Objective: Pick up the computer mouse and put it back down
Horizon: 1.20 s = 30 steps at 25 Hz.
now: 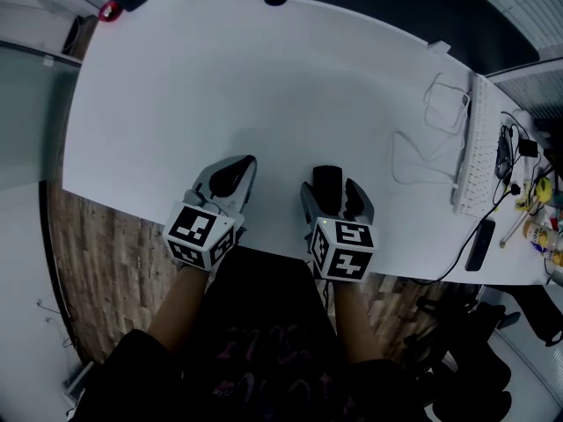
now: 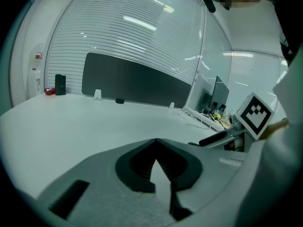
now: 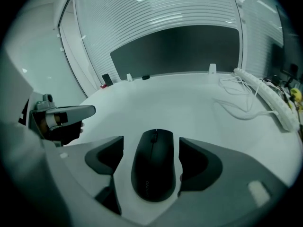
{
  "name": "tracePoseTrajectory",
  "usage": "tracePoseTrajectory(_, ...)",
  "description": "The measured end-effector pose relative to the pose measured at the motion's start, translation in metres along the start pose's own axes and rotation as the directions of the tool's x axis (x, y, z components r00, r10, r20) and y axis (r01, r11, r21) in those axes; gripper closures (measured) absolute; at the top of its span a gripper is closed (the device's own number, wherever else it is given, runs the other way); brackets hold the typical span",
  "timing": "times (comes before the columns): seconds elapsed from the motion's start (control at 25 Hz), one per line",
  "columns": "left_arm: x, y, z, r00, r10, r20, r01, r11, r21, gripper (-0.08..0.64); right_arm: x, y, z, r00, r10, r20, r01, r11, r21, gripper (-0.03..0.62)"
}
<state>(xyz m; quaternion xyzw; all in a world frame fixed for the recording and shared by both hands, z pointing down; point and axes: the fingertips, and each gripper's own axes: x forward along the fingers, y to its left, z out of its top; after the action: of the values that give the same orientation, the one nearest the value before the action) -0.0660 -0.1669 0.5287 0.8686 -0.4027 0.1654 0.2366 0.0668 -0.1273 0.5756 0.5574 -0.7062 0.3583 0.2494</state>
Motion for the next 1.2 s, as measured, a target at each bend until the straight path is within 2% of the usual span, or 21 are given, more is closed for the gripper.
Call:
tracePoseTrajectory(0.28,0.005,0.004,-0.004,1.0,-0.008,-0.014,0.007,1.0,-0.009,0.563,0.014,-0.003,-0.008,0.998,-0.024,-0.058,0.024,1.0,-0.001,0.215)
tracePoseTrajectory(0.4,0.007,0.007,-0.004,1.0,-0.009,-0.014,0.008,1.0,-0.013,0.563,0.015,-0.006,-0.009,0.996,-0.047,-0.071,0.047,0.999,-0.004,0.238)
tracePoseTrajectory(0.64,0.01,0.008,-0.003,1.0,-0.007,-0.014,0.007,1.0,-0.019,0.563,0.017,-0.009,-0.01,0.992,-0.087,-0.086,0.083,0.995,-0.046,0.254)
tracePoseTrajectory(0.76,0.009,0.008,-0.002,1.0,-0.008,-0.014,0.008,1.0,-0.019,0.563,0.017,-0.011,-0.009,0.991,-0.101,-0.088,0.098,0.994,-0.041,0.291)
tracePoseTrajectory(1.04,0.008,0.008,-0.002,1.0,0.0,-0.011,0.0,1.0,-0.019,0.563,0.016,-0.013,-0.009,0.992,-0.094,-0.086,0.091,0.995,-0.045,0.295)
tracePoseTrajectory(1.2,0.005,0.008,0.0,1.0,0.002,-0.005,-0.002,1.0,-0.017,0.563,0.011,-0.009,-0.005,0.995,-0.082,-0.053,0.079,0.996,-0.05,0.295)
